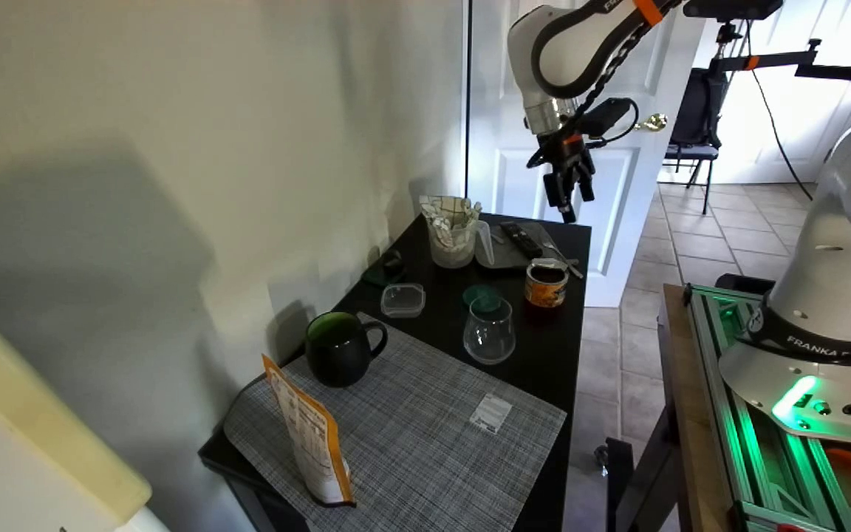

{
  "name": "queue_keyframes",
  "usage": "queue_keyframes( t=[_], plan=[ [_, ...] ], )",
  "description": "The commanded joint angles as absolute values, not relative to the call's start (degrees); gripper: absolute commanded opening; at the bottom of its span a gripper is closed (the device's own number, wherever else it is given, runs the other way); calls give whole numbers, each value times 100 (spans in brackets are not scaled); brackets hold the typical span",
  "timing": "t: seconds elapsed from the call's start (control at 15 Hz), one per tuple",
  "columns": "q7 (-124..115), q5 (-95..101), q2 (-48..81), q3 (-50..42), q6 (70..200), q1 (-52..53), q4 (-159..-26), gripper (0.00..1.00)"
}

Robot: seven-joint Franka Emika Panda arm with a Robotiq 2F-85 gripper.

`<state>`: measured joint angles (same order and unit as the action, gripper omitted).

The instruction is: Pick up the yellow can and pour some of the substance into the clear square lunch box

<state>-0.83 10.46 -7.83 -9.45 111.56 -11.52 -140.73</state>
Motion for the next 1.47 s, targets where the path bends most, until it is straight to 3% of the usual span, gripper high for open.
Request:
queue_keyframes(
  t=[0.0, 0.2, 0.87, 1.4],
  plan=[
    [-100, 1108, -615, -941, 11143, -1094, -13961, 100],
    [-118, 1144, -305, -886, 11141, -1026, -13720, 100],
    [1914, 1529, 12, -1123, 14180, -1160, -14729, 100],
    [4284, 245, 723, -1088, 14396, -1351, -14548, 100]
  ],
)
